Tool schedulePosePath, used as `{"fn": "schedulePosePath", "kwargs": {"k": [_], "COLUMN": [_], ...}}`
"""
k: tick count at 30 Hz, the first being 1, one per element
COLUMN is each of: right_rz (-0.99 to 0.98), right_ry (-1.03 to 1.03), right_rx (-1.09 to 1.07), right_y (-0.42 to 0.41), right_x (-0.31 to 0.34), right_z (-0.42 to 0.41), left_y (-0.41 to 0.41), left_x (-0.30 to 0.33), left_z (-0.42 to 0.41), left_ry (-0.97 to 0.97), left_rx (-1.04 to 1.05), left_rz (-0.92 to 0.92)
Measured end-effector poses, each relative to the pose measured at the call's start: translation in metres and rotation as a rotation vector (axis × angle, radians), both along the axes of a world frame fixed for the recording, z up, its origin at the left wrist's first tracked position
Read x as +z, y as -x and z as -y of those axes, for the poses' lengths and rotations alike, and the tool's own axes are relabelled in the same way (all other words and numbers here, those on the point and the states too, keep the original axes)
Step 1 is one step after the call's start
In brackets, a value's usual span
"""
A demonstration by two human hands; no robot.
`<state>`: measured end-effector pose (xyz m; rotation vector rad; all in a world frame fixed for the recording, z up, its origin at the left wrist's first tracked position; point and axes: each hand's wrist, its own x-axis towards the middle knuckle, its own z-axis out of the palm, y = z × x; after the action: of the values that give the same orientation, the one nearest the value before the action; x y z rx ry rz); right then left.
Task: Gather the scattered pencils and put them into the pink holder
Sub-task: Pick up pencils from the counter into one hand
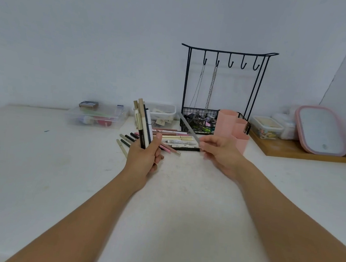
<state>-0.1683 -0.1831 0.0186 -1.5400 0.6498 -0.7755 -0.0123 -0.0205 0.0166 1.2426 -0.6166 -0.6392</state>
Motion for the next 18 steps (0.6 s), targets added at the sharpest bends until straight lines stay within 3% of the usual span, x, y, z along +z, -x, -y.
{"fn": "schedulePosePath", "kwargs": {"k": [4,7,12,18], "right_rz": [0.145,0.198,0.178,0.055], "right_ry": [-0.206,-0.252,-0.204,-0.071], "right_rx": [0.155,0.250,0.327,0.254], "right_y": [-0.032,-0.048,-0.053,-0.050], "right_x": [0.000,-0.005,-0.011,-0.010], "right_z": [-0.044,-0.066,-0.077,-0.076], "left_y": [0.003,0.000,-0.001,-0.005], "left_x": [0.001,-0.001,-0.002,-0.008], "left_z": [-0.002,-0.002,-0.001,0.004], "left_ry": [0.026,0.069,0.095,0.006], "left_rx": [-0.010,-0.026,-0.014,-0.009], "left_rz": [0.035,0.031,-0.007,0.023]}}
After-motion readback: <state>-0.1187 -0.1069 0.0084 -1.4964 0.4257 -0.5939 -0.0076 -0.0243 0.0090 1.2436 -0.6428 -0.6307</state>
